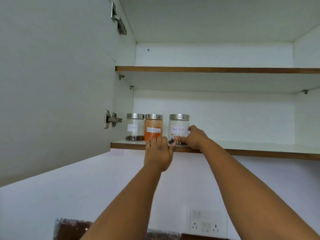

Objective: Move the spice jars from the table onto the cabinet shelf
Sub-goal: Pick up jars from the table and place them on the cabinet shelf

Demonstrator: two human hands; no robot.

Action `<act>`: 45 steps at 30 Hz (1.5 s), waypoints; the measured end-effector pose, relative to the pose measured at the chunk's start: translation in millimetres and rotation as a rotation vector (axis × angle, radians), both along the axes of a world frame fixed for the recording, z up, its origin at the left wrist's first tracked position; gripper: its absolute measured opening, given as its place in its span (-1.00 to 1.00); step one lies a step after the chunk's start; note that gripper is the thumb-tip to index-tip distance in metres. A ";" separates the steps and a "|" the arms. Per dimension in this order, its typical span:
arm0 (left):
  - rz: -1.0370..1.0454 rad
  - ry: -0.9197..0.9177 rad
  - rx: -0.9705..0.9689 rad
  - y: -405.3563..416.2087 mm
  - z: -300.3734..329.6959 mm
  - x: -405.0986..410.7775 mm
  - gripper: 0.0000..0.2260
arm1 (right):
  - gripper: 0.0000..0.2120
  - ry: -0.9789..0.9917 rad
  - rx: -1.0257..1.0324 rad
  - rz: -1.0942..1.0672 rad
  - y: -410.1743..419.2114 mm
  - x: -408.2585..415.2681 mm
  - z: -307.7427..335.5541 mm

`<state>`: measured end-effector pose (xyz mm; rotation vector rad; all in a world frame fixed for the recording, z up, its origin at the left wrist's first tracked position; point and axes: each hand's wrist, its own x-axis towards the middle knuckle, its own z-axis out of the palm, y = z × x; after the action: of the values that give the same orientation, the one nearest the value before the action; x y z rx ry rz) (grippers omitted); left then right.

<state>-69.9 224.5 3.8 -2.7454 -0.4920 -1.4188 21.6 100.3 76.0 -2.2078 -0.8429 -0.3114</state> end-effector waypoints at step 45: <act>0.010 0.073 0.013 12.0 12.7 6.4 -0.59 | -0.33 -0.038 -0.016 -0.041 52.6 33.7 7.1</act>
<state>-63.6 236.5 16.4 -2.7687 -0.4908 -1.3092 55.3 153.0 83.1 -2.2429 -0.8245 -0.3689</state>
